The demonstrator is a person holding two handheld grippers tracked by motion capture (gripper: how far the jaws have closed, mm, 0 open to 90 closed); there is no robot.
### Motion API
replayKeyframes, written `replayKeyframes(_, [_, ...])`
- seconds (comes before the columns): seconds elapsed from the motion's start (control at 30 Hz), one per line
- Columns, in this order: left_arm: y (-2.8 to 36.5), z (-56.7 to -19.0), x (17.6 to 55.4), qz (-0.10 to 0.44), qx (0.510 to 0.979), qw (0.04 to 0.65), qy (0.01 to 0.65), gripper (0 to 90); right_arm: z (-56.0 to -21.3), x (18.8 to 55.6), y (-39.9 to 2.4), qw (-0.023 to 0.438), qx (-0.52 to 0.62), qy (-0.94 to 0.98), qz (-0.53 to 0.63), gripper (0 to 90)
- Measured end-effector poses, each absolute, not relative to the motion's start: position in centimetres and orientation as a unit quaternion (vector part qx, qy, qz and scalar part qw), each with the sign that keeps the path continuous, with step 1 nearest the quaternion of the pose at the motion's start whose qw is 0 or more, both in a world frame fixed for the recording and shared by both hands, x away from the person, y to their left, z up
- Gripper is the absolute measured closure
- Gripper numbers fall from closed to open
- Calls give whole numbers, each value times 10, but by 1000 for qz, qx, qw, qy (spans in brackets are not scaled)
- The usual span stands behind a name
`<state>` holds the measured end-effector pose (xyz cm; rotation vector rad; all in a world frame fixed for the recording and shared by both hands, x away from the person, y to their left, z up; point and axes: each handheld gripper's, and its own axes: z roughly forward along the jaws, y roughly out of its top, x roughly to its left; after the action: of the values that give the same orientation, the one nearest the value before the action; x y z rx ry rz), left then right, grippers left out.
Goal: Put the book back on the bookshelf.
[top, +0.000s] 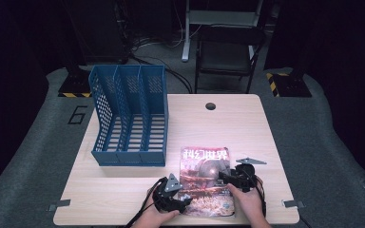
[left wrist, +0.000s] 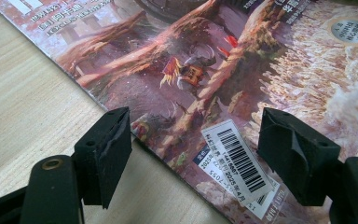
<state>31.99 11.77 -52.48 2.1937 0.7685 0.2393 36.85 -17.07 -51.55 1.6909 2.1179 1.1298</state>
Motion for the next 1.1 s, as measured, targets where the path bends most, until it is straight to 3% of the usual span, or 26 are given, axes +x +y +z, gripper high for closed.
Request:
replayKeyframes(0.73, [120,-527,319,93,859,405,298,259,-511,370,-178,80,576,704,409,423])
replayKeyframes(1.1, [121,-529,318,94,853,414,302,259,-492,364,-177,65,556,689,459,428])
